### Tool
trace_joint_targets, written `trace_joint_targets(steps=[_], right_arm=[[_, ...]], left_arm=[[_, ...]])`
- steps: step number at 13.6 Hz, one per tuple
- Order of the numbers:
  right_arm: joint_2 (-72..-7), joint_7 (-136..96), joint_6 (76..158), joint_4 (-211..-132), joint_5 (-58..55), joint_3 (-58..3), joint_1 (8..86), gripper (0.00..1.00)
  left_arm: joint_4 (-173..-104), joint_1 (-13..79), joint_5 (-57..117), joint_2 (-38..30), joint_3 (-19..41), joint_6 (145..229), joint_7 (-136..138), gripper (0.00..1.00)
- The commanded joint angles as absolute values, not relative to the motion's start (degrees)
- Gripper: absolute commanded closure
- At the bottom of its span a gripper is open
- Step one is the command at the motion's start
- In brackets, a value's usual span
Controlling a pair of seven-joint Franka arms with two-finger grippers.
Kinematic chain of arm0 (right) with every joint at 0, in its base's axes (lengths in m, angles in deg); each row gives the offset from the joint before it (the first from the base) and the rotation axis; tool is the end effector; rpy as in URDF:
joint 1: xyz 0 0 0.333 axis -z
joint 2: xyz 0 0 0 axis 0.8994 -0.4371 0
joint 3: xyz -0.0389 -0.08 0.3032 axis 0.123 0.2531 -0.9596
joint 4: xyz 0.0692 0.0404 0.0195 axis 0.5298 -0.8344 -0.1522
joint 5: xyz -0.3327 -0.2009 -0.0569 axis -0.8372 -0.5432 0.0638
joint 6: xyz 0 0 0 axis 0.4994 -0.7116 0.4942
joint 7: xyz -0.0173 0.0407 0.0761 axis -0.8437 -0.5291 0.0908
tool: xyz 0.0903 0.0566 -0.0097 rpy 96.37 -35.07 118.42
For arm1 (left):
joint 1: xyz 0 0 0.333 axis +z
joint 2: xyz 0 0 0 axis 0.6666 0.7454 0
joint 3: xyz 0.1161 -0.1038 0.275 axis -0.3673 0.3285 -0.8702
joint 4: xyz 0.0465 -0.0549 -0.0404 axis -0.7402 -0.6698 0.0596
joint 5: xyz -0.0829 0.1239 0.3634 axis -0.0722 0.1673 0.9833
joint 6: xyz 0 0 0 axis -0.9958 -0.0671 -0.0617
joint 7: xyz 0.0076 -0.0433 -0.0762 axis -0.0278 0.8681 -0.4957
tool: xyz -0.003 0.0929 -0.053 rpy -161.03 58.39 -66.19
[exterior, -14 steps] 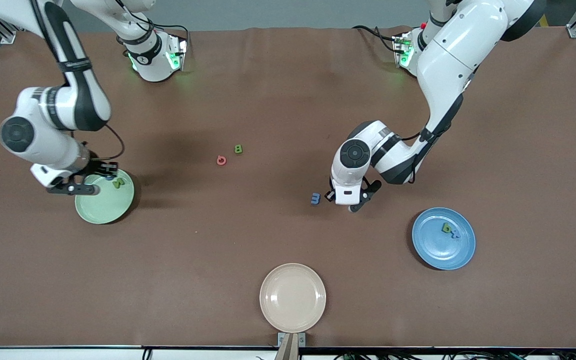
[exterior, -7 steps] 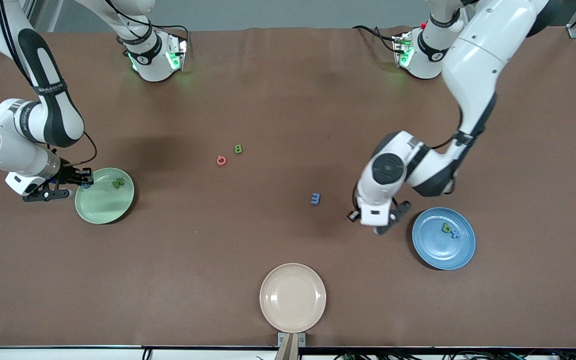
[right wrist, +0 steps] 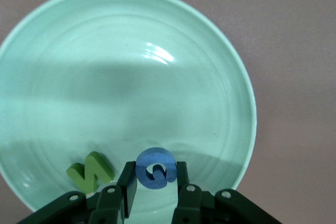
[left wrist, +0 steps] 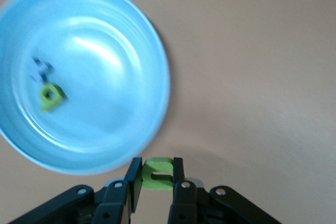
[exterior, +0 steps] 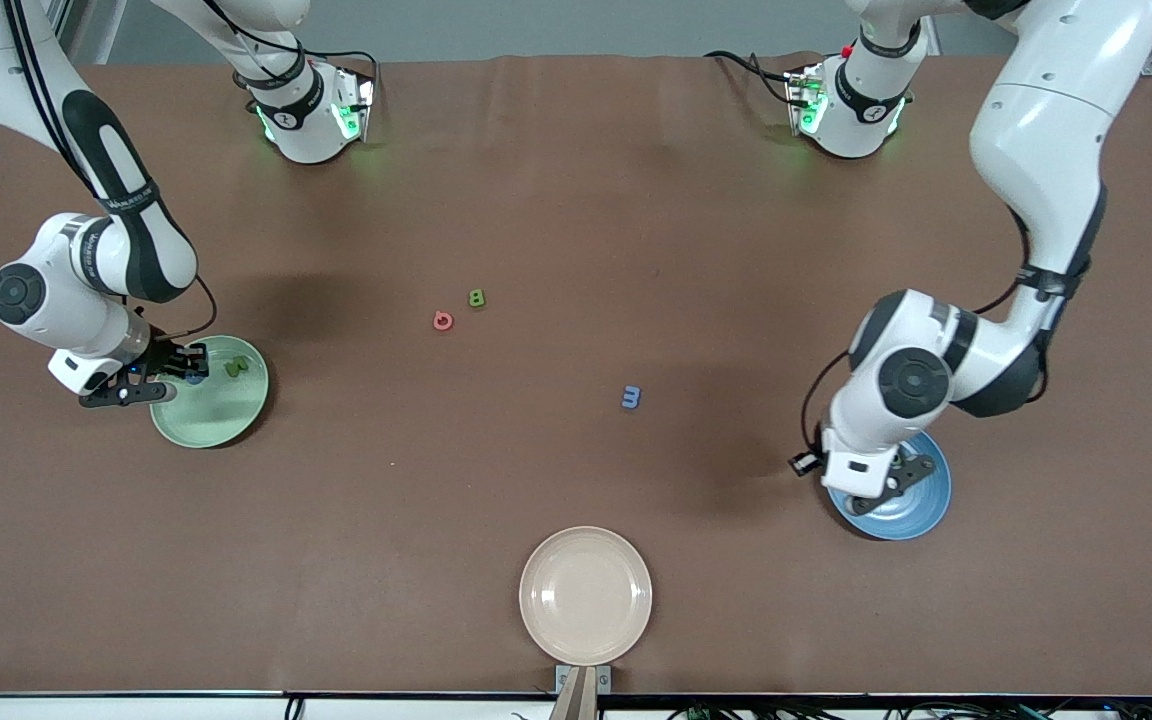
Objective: Sort upper and lower case letters into plates
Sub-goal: 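Place the c in the blue plate while the right gripper places the G, then grasp the m with the left gripper while the right gripper grasps the Q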
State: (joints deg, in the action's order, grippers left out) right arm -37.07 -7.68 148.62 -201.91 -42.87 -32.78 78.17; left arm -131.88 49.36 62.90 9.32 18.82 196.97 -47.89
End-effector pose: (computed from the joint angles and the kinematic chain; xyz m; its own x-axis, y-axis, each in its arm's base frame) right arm 0.5173 -0.1282 0.1951 0.9902 0.1218 -0.0684 0.1234 -0.9922 0.0184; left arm 0.6710 -0.1633 0.2574 0.8875 0.4585 0.0462 0.4601 -0.8872 -0.0336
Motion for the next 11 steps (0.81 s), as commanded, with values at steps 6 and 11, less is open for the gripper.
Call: trace_joint_targets(steps=[6,11], right_arm=[[-37.2,-7.5,149.4,-203.0,-43.6,-33.7,79.6,0.65],[-35.5,-8.2,146.1,-202.2,-43.6,-34.2,78.5,0.0]], left_arm=[[-134.2,56.0,64.0,10.7,19.2,196.4,-38.6,0.66],[-134.0,54.8,63.5,10.5,19.7,196.5,-39.6,0.0]])
